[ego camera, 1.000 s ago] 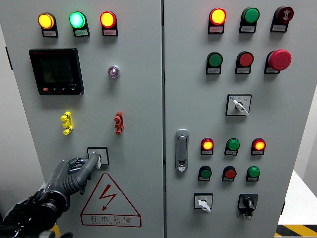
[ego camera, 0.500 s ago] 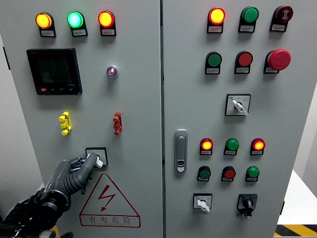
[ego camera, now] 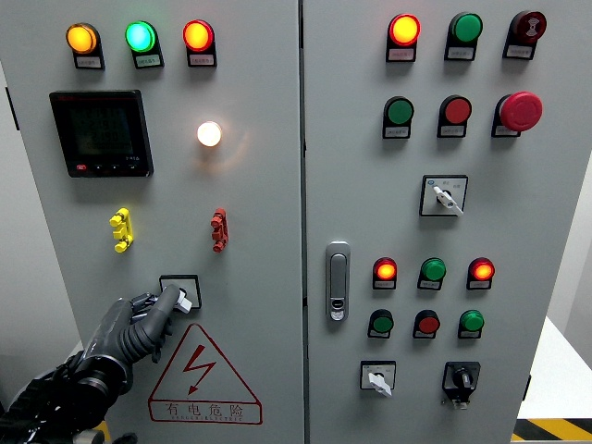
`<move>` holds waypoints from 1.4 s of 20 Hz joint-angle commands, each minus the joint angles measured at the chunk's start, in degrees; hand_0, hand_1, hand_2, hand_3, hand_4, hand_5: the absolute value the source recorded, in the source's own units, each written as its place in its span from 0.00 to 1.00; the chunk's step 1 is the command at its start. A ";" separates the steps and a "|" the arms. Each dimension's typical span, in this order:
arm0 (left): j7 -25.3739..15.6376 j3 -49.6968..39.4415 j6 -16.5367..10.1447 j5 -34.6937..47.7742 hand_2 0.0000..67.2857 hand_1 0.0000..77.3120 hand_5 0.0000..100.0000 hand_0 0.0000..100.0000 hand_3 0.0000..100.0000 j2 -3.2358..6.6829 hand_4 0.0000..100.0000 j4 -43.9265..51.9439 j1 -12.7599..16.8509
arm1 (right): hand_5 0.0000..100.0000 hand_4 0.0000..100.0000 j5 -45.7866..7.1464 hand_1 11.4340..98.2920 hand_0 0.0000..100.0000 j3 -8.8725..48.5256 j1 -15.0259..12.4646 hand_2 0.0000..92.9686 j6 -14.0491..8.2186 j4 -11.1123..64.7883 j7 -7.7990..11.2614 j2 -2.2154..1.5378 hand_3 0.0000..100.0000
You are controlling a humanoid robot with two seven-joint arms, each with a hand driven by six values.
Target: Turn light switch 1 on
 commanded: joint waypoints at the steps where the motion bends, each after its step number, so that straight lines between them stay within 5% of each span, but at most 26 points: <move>1: -0.09 0.01 0.07 -0.09 0.78 0.46 1.00 0.51 0.92 -0.18 1.00 -0.21 0.23 | 0.10 0.19 0.00 0.09 0.00 -0.01 0.00 0.00 0.07 0.00 0.00 -0.02 0.20; 5: -0.18 -0.17 0.07 -0.26 0.78 0.55 1.00 0.00 0.91 -0.45 1.00 -0.39 0.76 | 0.10 0.19 0.00 0.10 0.00 0.08 0.00 0.00 -0.02 0.00 0.00 -0.02 0.20; 18: -2.37 -0.52 0.16 -0.70 0.77 0.62 1.00 0.00 0.92 -0.62 1.00 -0.83 4.88 | 0.10 0.19 0.00 0.10 0.00 -0.01 0.00 0.00 0.07 0.00 0.00 0.07 0.20; 21: -6.58 -0.61 0.16 -1.14 0.78 0.62 1.00 0.00 0.92 -0.62 1.00 -1.62 6.46 | 0.10 0.19 0.00 0.10 0.00 0.08 0.00 0.00 0.07 0.00 0.00 -0.02 0.20; 28: -19.15 -0.43 0.16 -8.70 0.79 0.56 1.00 0.00 0.94 -0.10 1.00 -3.12 15.25 | 0.10 0.19 0.00 0.09 0.00 -0.01 0.00 0.00 0.07 0.00 0.00 -0.02 0.20</move>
